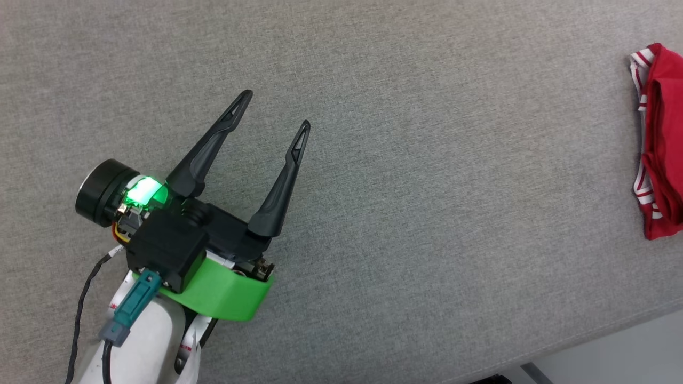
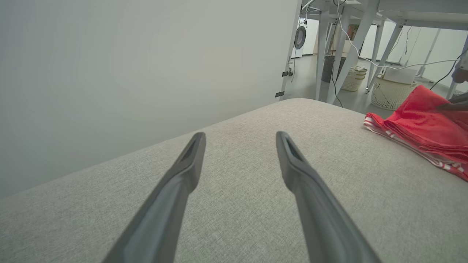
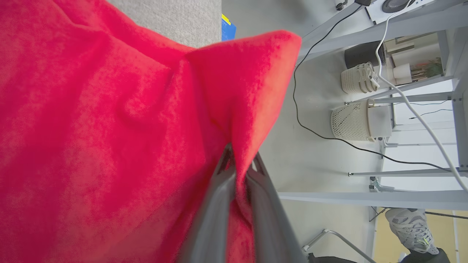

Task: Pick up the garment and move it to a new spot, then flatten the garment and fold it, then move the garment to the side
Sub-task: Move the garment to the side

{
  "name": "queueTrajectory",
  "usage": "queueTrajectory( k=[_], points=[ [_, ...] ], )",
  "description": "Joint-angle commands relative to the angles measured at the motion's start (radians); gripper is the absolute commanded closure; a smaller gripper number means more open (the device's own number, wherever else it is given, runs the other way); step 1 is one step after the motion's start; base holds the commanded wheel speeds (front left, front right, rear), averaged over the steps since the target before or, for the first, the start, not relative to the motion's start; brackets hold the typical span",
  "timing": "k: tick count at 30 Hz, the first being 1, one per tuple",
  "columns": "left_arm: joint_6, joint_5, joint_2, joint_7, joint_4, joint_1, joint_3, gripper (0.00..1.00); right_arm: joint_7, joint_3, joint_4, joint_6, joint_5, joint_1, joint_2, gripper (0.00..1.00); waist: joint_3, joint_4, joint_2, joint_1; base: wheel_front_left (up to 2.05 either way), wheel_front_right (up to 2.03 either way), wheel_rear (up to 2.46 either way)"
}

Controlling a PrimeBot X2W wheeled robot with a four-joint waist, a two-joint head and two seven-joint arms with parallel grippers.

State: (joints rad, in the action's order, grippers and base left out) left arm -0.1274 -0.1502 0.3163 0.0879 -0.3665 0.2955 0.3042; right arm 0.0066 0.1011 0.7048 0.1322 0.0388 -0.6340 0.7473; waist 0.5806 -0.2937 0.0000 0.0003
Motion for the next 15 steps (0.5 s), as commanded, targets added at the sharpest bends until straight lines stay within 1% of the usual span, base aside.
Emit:
queueTrajectory(
  k=[1,3,4,5,6,10,15],
  points=[
    [0.001,0.0,0.007,-0.002,-0.007,0.018,-0.005,0.0,-0.017,-0.01,0.026,-0.002,-0.021,-0.034,-0.012,1.0,0.027,0.013,0.0,-0.0003,0.0,0.0,0.0],
    [0.003,-0.001,0.01,-0.001,-0.007,0.017,-0.006,0.0,-0.036,-0.02,0.064,-0.002,-0.042,-0.055,-0.024,1.0,0.028,0.019,0.0,-0.0003,0.0,0.0,0.0],
    [0.004,-0.003,0.01,0.001,-0.005,0.016,-0.005,0.0,-0.046,-0.025,0.083,-0.002,-0.052,-0.065,-0.029,0.65,0.026,0.023,0.0,-0.0003,0.0,0.0,0.0],
    [0.004,-0.004,0.009,0.004,-0.003,0.015,-0.004,0.0,-0.055,-0.03,0.098,-0.002,-0.061,-0.072,-0.032,0.56,0.023,0.026,0.0,-0.0003,0.0,0.0,0.0],
    [0.006,-0.005,0.007,0.008,0.002,0.013,-0.003,0.0,-0.066,-0.038,0.116,-0.002,-0.067,-0.081,-0.035,0.0,0.018,0.029,0.0,-0.0003,0.0,0.0,0.0],
    [0.011,-0.012,-0.002,0.029,0.028,0.006,0.003,0.0,-0.101,-0.053,0.166,-0.002,-0.093,-0.101,-0.036,0.0,-0.013,0.042,0.0,-0.0003,0.0,0.0,0.0],
    [0.022,-0.029,-0.02,0.07,0.084,-0.008,0.003,0.0,-0.156,-0.064,0.191,-0.002,-0.107,-0.109,-0.031,0.0,-0.083,0.062,0.0,-0.0003,0.0,0.0,0.0]
  ],
)
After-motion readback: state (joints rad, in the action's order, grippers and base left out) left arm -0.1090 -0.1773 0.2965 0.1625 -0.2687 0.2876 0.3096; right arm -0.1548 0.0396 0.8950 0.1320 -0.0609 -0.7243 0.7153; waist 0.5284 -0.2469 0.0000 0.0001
